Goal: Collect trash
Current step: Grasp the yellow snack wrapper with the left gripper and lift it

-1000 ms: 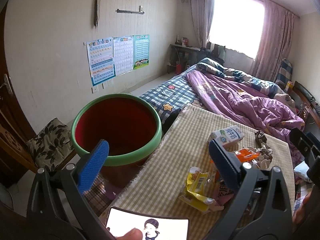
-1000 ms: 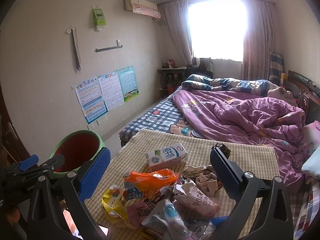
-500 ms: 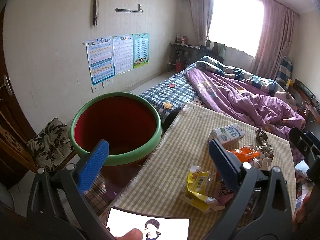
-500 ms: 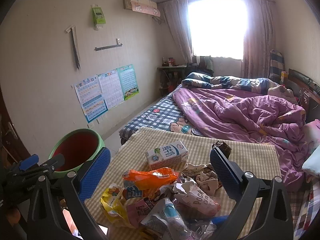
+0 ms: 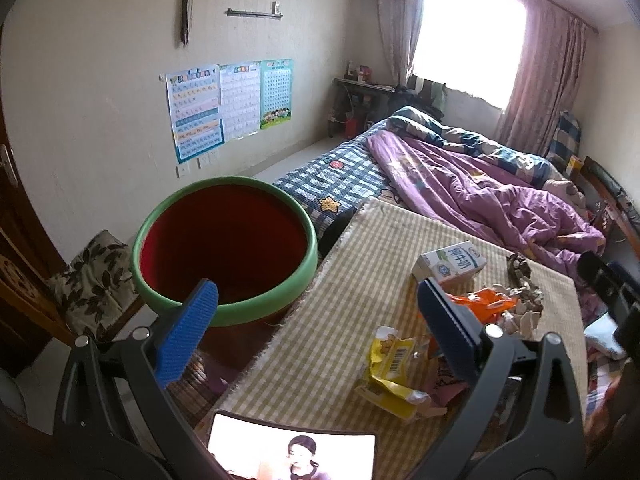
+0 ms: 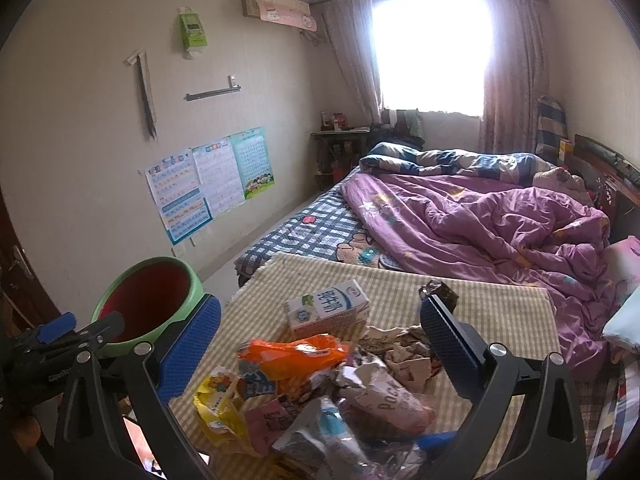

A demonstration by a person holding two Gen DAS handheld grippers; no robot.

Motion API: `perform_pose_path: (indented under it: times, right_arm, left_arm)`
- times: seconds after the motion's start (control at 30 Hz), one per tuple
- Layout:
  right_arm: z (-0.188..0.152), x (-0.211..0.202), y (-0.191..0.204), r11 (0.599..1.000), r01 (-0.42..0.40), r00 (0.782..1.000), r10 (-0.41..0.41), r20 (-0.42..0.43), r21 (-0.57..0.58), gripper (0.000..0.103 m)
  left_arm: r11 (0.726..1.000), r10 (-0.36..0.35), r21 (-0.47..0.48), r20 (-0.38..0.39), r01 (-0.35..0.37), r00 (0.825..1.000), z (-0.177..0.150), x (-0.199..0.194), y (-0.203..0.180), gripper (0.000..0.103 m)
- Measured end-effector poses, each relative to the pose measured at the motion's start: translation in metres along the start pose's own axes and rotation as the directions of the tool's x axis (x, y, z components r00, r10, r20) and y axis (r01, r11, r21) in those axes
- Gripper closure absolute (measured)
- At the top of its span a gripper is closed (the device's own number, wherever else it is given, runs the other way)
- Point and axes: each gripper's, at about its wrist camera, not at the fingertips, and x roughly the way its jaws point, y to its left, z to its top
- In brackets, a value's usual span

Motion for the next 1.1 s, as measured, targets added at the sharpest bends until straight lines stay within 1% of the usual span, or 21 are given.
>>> perform_pose_path:
  times: [0.1,0.2,0.27,0.3,0.33,0.4,0.43,0.47,0.5,0.53,0.6,0.63,0.7,0.73,0.83,0.87,0.9,0.93,1.03,1.1]
  right_arm:
    - [-0.002,0.001,-0.011,1.000,0.024,1.000,-0.024,-0.009,-0.002,0.007]
    - [-0.012,0.007,-0.024,0.999,0.045,0.998,-0.045,-0.053,0.002,0.007]
    - [-0.021,0.010,-0.033,0.998,0.062,0.995,-0.060,-0.085,0.019,0.007]
    - [-0.025,0.011,-0.037,0.997,0.065,0.993,-0.062,-0.098,0.029,0.007]
    - [-0.030,0.014,-0.042,0.997,0.069,0.991,-0.064,-0.117,0.043,0.007]
    - [-0.034,0.016,-0.047,0.996,0.072,0.988,-0.064,-0.139,0.058,0.007]
    - [-0.035,0.017,-0.048,0.996,0.073,0.987,-0.064,-0.146,0.060,0.007]
    - [-0.035,0.018,-0.050,0.995,0.074,0.986,-0.064,-0.153,0.059,0.007]
    - [-0.036,0.018,-0.051,0.996,0.074,0.985,-0.064,-0.158,0.058,0.007]
    - [-0.036,0.019,-0.052,0.996,0.074,0.985,-0.063,-0.163,0.059,0.007]
    - [-0.037,0.020,-0.056,0.996,0.072,0.982,-0.061,-0.176,0.059,0.007]
    - [-0.038,0.020,-0.057,0.996,0.072,0.981,-0.061,-0.183,0.056,0.007]
    - [-0.039,0.023,-0.059,0.996,0.078,0.978,-0.068,-0.198,0.042,0.007]
    - [-0.040,0.024,-0.060,0.996,0.078,0.976,-0.069,-0.205,0.039,0.007]
    - [-0.038,0.030,-0.058,0.998,0.057,0.972,-0.047,-0.229,0.040,0.007]
    - [-0.037,0.034,-0.055,0.999,0.038,0.969,-0.027,-0.247,0.036,0.007]
    - [-0.037,0.038,-0.052,0.999,0.018,0.965,-0.009,-0.260,0.033,0.007]
    - [-0.036,0.041,-0.049,1.000,-0.001,0.962,0.010,-0.274,0.031,0.007]
    - [-0.032,0.058,-0.035,0.996,-0.086,0.938,0.094,-0.332,0.039,0.007]
    - [-0.029,0.069,-0.025,0.994,-0.111,0.926,0.112,-0.360,0.023,0.007]
  left_arm:
    - [0.999,-0.031,0.022,-0.009,0.032,0.999,-0.003,0.004,0.001,0.005]
    - [0.998,-0.046,0.038,-0.027,0.047,0.999,-0.010,0.013,0.000,0.005]
    - [0.995,-0.068,0.072,-0.082,0.074,0.994,-0.020,0.025,-0.005,0.005]
    - [0.991,-0.097,0.082,-0.120,0.107,0.988,-0.024,0.031,-0.008,0.005]
    - [0.985,-0.135,0.080,-0.173,0.150,0.976,-0.031,0.042,-0.011,0.005]
    - [0.982,-0.155,0.068,-0.237,0.176,0.959,-0.040,0.056,-0.014,0.005]
    - [0.978,-0.179,0.056,-0.281,0.203,0.943,-0.046,0.065,-0.016,0.007]
    - [0.975,-0.193,0.047,-0.313,0.218,0.930,-0.051,0.072,-0.018,0.012]
    - [0.974,-0.197,0.042,-0.340,0.224,0.919,-0.054,0.077,-0.020,0.021]
    - [0.972,-0.205,0.034,-0.372,0.234,0.905,-0.058,0.084,-0.021,0.025]
    - [0.965,-0.235,0.011,-0.420,0.263,0.877,-0.063,0.094,-0.022,0.044]
    - [0.962,-0.243,0.004,-0.433,0.272,0.868,-0.066,0.096,-0.023,0.048]
    - [0.955,-0.270,-0.014,-0.453,0.296,0.850,-0.071,0.100,-0.025,0.068]
    - [0.950,-0.288,-0.028,-0.459,0.310,0.841,-0.072,0.100,-0.025,0.069]
    - [0.946,-0.307,-0.048,-0.446,0.320,0.841,-0.071,0.096,-0.021,0.080]
    - [0.945,-0.312,-0.056,-0.440,0.321,0.842,-0.070,0.094,-0.019,0.090]
    - [0.943,-0.320,-0.062,-0.433,0.326,0.843,-0.068,0.091,-0.016,0.091]
    - [0.945,-0.315,-0.059,-0.418,0.320,0.852,-0.066,0.087,-0.014,0.091]
    - [0.951,-0.297,-0.037,-0.383,0.307,0.875,-0.060,0.080,-0.012,0.091]
    - [0.955,-0.286,-0.031,-0.361,0.295,0.888,-0.054,0.076,-0.009,0.091]
